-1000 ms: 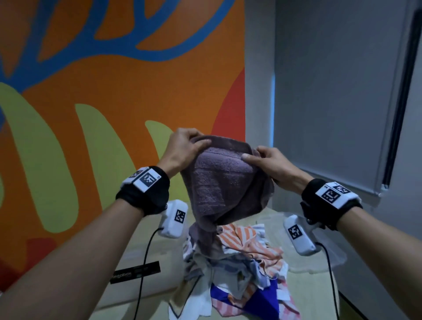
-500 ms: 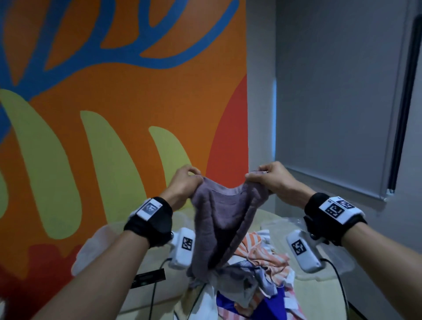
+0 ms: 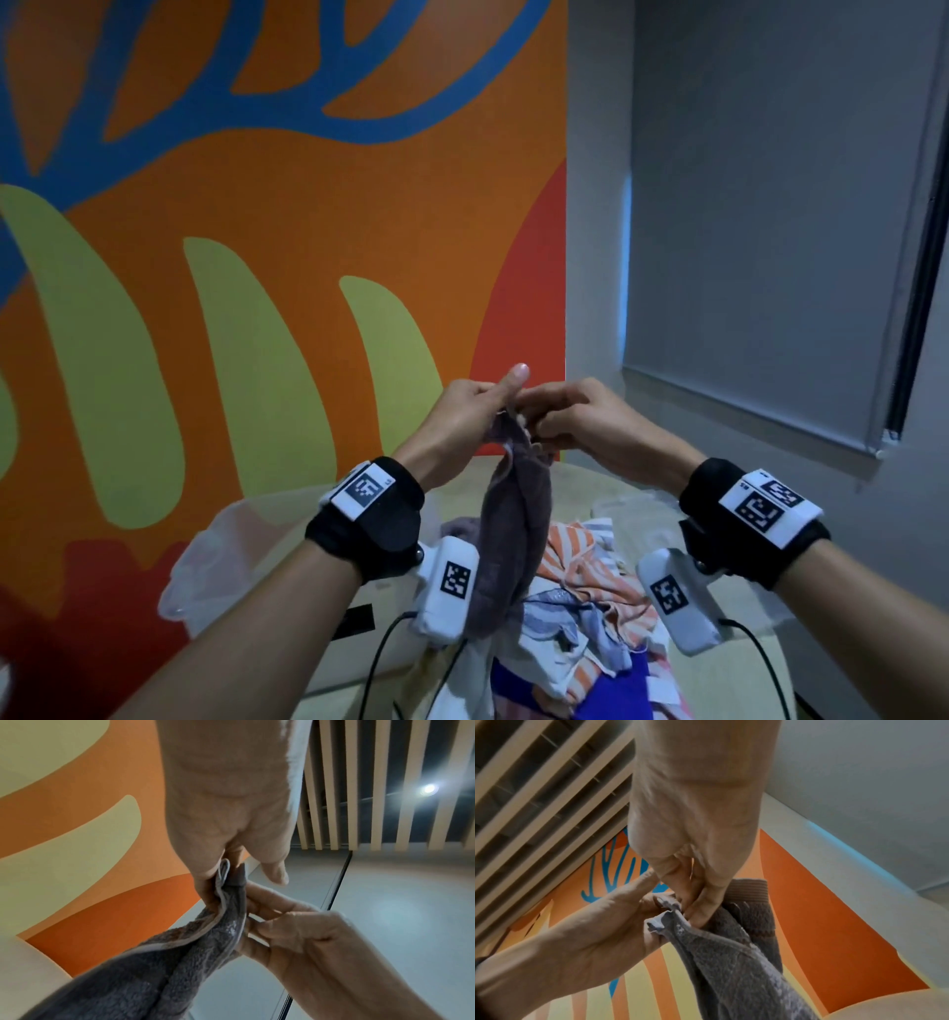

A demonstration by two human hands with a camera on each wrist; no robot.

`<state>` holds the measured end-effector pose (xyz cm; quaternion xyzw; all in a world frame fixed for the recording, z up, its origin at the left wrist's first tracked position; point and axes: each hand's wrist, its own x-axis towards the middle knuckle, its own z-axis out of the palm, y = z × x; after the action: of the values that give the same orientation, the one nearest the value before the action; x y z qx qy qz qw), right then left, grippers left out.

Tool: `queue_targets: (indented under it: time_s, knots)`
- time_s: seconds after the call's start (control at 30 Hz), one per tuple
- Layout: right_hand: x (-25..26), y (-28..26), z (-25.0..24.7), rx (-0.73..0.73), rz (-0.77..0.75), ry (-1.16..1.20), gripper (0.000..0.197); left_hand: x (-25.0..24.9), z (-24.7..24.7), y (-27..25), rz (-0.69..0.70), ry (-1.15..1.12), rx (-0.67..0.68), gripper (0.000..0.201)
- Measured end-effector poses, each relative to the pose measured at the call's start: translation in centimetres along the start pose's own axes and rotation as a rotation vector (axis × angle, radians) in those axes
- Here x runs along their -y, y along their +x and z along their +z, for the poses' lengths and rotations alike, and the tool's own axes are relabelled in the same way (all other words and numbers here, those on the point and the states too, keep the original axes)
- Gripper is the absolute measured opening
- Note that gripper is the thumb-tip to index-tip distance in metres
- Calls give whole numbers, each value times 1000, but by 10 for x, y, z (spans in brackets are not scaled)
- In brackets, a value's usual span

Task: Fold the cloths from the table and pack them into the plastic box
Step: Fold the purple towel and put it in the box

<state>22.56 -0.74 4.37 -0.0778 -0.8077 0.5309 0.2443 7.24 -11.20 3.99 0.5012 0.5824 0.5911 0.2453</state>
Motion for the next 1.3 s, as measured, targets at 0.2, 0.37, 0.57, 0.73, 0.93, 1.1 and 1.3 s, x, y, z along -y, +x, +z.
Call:
queue_targets:
  time_s: [0.2,0.37,0.57,0.73,0.93,1.1,1.3]
  knots:
    - [-7,2,-21,-191,-55,-137,52,-1,3,-1,66,89,62,21]
    - [-21,1,-51,-142,-19,-403,32,-15,-4,-4,114,181,135,15]
    - [-33,-1,-52,-87,-21,-389,10,-21,-32,2,154,488,110,12]
    - [-11,-1,-52,-25,-50,-474,9,-13,-63,7,95,707,103,14]
    - [29,1,-39,82,-108,-692,36,-26,-77,13,158,709,-100,7]
    - [45,11,-50,-76,-52,-987,22,-55,-80,25,272,711,-209,10]
    - [64,7,-71,-371,-146,-746,33,-94,-71,27,384,652,-275,14]
